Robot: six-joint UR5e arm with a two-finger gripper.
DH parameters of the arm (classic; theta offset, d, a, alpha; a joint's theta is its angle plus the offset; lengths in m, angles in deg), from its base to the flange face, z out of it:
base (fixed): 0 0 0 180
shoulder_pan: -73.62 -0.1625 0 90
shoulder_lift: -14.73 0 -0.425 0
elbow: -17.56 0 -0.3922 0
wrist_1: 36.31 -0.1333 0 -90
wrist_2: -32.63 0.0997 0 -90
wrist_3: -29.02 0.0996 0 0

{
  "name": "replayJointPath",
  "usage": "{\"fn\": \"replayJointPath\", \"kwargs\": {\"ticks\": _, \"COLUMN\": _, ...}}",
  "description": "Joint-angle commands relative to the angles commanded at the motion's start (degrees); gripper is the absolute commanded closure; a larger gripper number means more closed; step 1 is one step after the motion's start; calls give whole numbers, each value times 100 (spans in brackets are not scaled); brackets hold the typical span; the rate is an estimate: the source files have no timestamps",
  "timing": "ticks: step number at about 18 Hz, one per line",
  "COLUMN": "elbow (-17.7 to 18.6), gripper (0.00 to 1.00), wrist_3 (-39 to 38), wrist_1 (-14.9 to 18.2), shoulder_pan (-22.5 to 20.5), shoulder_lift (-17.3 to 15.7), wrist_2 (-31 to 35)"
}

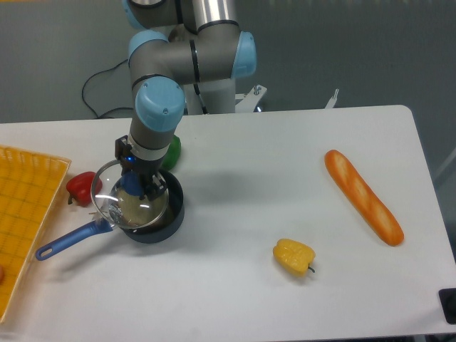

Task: Close the pot lid
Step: 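Adjust the tilted lid to sit level on the saucepan rim, then press the lid down onto the saucepan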

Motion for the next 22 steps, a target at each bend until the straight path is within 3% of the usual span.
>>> {"fn": "replayJointPath", "kwargs": {"ticks": 22, "elbow": -9, "gripper": 28, "wrist_3": 18, "wrist_1": 0, "shoulder_pan": 17, "shoulder_lift": 105, "wrist_2": 18}}
